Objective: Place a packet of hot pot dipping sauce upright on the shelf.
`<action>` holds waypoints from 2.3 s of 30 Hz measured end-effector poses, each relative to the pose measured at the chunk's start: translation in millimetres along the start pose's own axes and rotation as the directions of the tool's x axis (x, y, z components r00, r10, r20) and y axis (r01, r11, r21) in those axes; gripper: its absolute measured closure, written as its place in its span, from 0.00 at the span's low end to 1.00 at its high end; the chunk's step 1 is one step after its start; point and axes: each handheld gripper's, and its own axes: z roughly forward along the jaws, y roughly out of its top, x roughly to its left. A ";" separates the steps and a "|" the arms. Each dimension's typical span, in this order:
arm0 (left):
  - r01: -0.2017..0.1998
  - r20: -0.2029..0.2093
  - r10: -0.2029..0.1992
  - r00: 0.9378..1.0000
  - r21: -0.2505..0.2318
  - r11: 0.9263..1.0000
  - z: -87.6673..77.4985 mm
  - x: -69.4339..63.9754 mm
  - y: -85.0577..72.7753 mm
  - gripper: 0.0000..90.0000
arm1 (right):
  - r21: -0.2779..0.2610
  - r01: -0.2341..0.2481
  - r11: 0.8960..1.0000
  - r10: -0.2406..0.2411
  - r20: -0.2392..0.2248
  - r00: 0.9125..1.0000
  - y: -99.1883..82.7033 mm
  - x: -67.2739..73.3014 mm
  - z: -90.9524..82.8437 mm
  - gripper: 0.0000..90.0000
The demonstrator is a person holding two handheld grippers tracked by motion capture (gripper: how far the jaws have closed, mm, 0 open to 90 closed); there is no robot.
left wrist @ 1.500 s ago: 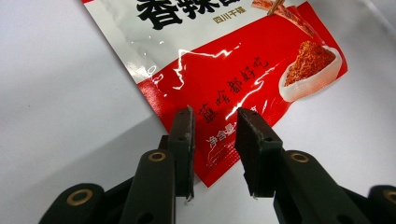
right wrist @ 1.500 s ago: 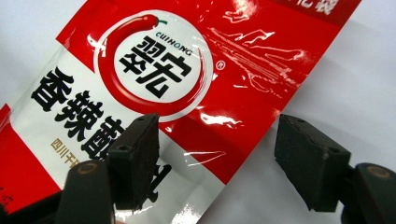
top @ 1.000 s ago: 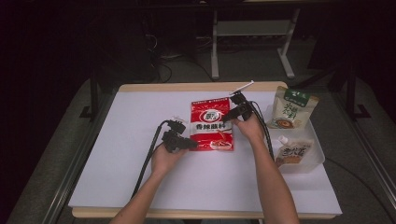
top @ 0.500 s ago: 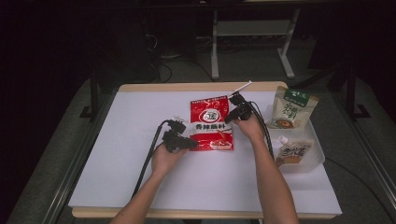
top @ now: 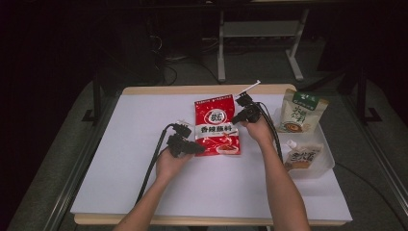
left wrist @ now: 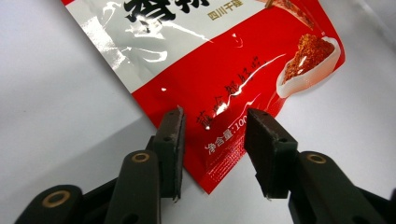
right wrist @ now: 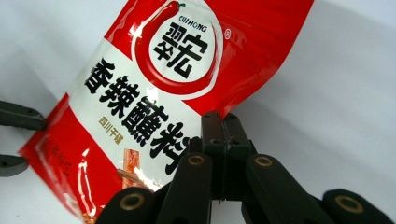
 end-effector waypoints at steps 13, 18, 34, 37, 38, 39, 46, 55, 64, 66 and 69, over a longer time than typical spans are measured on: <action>-0.021 -0.021 0.021 1.000 -0.031 0.999 -17.4 5.4 -3.7 0.56 | -0.093 0.071 0.993 -0.072 -0.004 0.997 3.5 20.0 -31.9 1.00; -0.025 -0.020 0.024 1.000 -0.041 0.999 -20.9 8.2 -6.4 0.54 | -0.114 0.101 0.988 -0.102 -0.004 0.995 3.9 27.2 -41.9 1.00; 0.017 0.011 -0.016 1.000 -0.072 0.997 -14.1 11.9 -6.1 0.46 | -0.154 0.203 0.967 -0.208 -0.018 0.978 0.4 50.4 -70.1 1.00; 0.013 0.024 -0.012 1.000 -0.078 0.997 -12.3 11.6 -5.7 0.45 | -0.149 0.227 0.962 -0.234 -0.031 0.972 -1.1 58.4 -74.0 1.00; 0.013 0.032 -0.011 0.999 -0.081 0.997 -11.7 11.3 -5.6 0.44 | -0.146 0.245 0.958 -0.252 -0.029 0.967 -1.4 60.2 -74.3 1.00; 0.018 0.039 -0.015 0.999 -0.080 0.997 -11.3 10.7 -5.6 0.45 | -0.145 0.249 0.958 -0.256 -0.037 0.966 -1.7 62.3 -74.6 1.00; -0.020 0.024 0.021 0.999 -0.036 0.999 -5.2 4.5 -6.3 0.64 | -0.079 0.246 0.966 -0.251 -0.066 0.966 -2.8 61.3 -59.6 1.00; -0.028 -0.021 0.028 0.999 -0.011 1.000 1.4 -1.7 -3.9 0.67 | 0.078 0.172 0.982 -0.173 -0.004 0.985 -7.8 40.9 -18.1 1.00; -0.039 -0.029 0.039 0.999 0.001 0.999 1.2 -2.0 -3.3 0.68 | 0.092 0.072 0.993 -0.067 -0.052 0.996 -11.3 20.9 5.4 0.85; -0.039 -0.027 0.039 0.999 0.001 0.999 1.1 -1.7 -3.4 0.68 | 0.084 0.058 0.995 -0.052 -0.066 0.996 -11.3 16.1 10.8 0.81; -0.037 -0.026 0.037 0.999 -0.004 0.999 1.3 -1.7 -3.5 0.69 | 0.076 0.042 0.996 -0.036 -0.078 0.996 -10.8 11.8 17.2 0.79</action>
